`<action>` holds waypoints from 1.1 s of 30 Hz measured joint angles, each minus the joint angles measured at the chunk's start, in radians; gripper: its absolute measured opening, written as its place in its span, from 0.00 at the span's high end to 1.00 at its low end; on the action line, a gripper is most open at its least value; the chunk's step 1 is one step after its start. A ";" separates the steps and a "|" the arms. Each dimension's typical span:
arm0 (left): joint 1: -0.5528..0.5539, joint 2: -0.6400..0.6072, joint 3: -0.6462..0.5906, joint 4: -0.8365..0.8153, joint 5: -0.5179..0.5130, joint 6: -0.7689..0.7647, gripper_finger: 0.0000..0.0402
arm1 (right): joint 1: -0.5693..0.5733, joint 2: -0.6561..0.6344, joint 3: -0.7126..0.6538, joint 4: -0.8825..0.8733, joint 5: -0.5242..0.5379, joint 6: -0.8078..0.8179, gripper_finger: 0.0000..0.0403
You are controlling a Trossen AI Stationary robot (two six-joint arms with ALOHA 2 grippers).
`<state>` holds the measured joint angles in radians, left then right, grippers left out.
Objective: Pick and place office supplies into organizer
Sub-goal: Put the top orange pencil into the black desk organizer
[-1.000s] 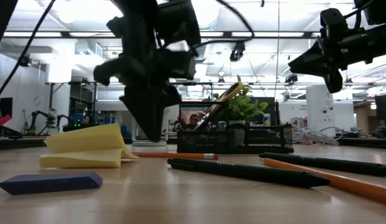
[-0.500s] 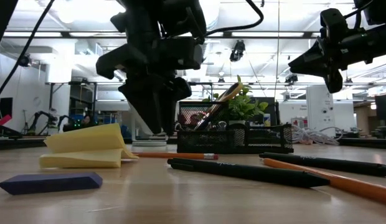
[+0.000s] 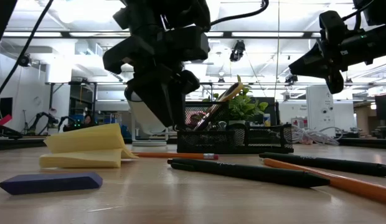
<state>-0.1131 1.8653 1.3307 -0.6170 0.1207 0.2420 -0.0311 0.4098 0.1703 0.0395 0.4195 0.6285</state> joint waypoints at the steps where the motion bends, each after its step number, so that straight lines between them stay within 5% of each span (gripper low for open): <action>1: 0.000 0.003 0.000 0.005 0.000 0.000 0.60 | 0.000 0.000 0.000 0.000 0.000 0.000 0.87; 33: 0.002 0.064 -0.045 -0.029 -0.005 -0.001 0.60 | 0.000 0.000 0.000 -0.006 0.001 0.025 0.87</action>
<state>-0.1112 1.9293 1.2852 -0.6463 0.1158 0.2413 -0.0311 0.4095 0.1703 0.0330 0.4202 0.6532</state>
